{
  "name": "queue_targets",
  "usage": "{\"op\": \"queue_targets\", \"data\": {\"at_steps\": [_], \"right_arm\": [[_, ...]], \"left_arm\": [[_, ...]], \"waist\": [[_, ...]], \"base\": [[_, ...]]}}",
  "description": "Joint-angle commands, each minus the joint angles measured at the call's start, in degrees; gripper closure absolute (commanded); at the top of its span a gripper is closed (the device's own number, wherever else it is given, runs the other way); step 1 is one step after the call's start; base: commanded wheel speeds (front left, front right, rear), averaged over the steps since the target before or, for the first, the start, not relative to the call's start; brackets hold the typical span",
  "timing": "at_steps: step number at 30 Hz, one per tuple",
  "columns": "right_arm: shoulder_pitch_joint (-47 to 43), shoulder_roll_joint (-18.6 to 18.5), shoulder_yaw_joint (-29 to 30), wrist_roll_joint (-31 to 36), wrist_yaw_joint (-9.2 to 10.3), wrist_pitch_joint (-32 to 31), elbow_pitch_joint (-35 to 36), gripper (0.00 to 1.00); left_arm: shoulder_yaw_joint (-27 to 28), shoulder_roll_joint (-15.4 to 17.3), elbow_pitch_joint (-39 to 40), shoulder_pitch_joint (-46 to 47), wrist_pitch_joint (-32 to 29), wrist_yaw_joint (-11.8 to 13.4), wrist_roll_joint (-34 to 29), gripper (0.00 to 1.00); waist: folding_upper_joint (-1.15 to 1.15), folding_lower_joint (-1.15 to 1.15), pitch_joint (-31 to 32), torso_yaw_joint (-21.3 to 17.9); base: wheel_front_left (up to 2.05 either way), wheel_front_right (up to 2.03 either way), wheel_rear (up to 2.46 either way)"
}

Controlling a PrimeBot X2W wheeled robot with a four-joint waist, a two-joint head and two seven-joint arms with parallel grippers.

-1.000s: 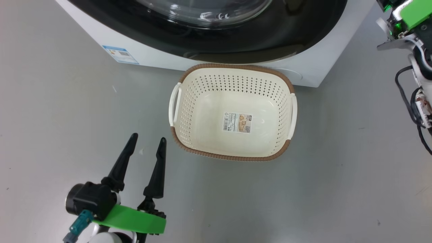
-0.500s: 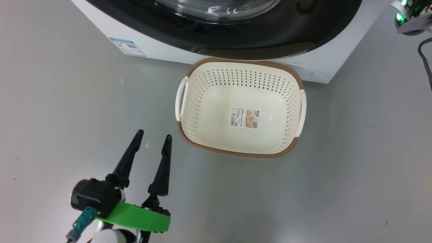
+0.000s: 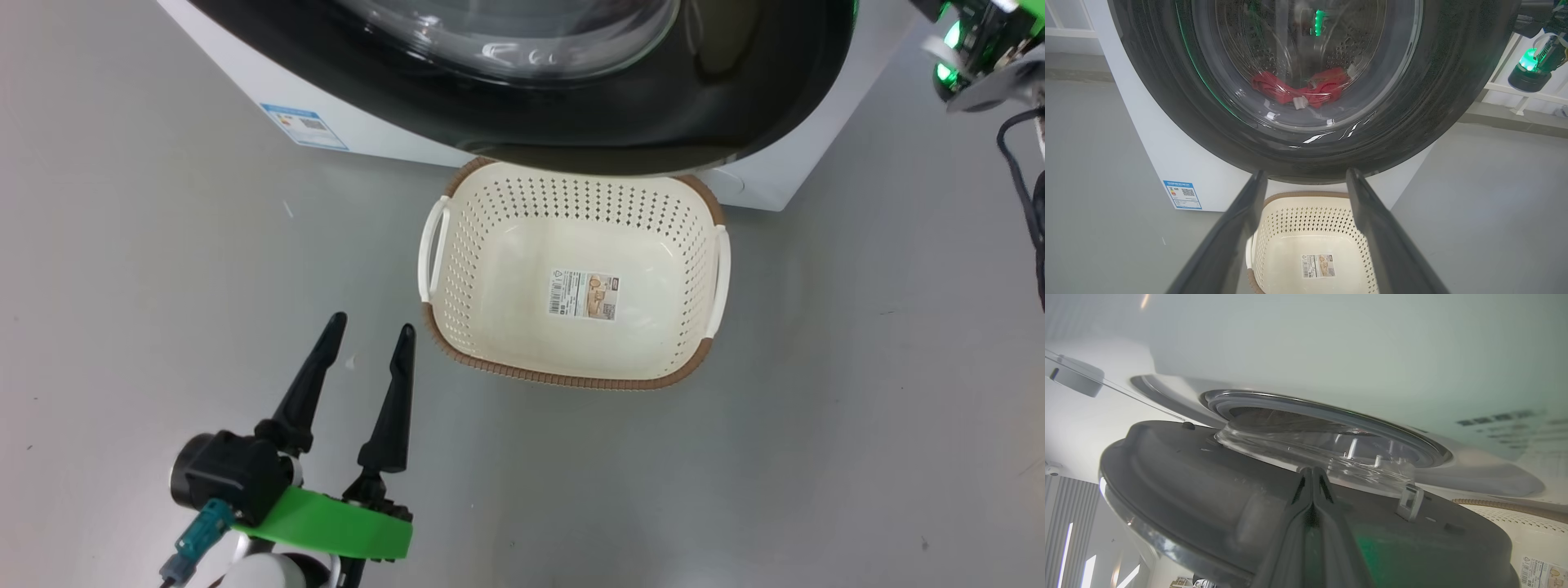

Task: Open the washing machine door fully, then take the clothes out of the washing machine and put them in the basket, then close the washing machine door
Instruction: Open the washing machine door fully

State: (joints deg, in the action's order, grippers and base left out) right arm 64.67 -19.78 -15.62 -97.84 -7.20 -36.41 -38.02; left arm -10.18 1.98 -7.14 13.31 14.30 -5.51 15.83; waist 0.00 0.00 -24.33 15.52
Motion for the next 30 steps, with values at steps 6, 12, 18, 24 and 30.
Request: {"op": "queue_targets", "data": {"at_steps": [6, 12, 18, 24, 30], "right_arm": [[-4.5, 1.79, -1.01, -0.92, -0.29, -2.68, 4.67, 1.0], [-7.75, 2.18, -2.02, -0.7, -0.29, -4.41, 7.36, 1.0], [-10.59, 2.53, -3.1, -0.28, -0.29, -5.65, 10.22, 1.0], [-13.27, 2.84, -3.83, 0.05, -0.29, -6.25, 12.93, 1.0], [-16.98, 3.5, -4.65, 0.08, -0.29, -7.04, 16.06, 1.0]], "left_arm": [[1.9, 0.89, 1.45, 0.14, 0.7, 0.41, 0.29, 0.0], [2.01, 0.89, 1.41, -0.54, 0.7, 0.55, 0.34, 0.0], [2.11, 0.89, 1.53, -1.22, 0.7, 0.72, 0.41, 0.0], [2.19, 0.89, 1.48, -1.71, 0.7, 0.82, 0.34, 0.0], [2.34, 0.89, 1.4, -2.54, 0.7, 0.92, 0.14, 0.0]], "waist": [[0.0, 0.0, 1.2, -0.4], [0.0, 0.0, 2.38, -0.48], [0.0, 0.0, 3.25, -0.45], [0.0, 0.0, 4.08, -0.25], [0.0, 0.0, 5.6, 0.09]], "base": [[0.0, 0.0, 0.0], [0.0, 0.0, 0.0], [0.0, 0.0, 0.0], [0.0, 0.0, 0.0], [0.0, 0.0, 0.0]]}}
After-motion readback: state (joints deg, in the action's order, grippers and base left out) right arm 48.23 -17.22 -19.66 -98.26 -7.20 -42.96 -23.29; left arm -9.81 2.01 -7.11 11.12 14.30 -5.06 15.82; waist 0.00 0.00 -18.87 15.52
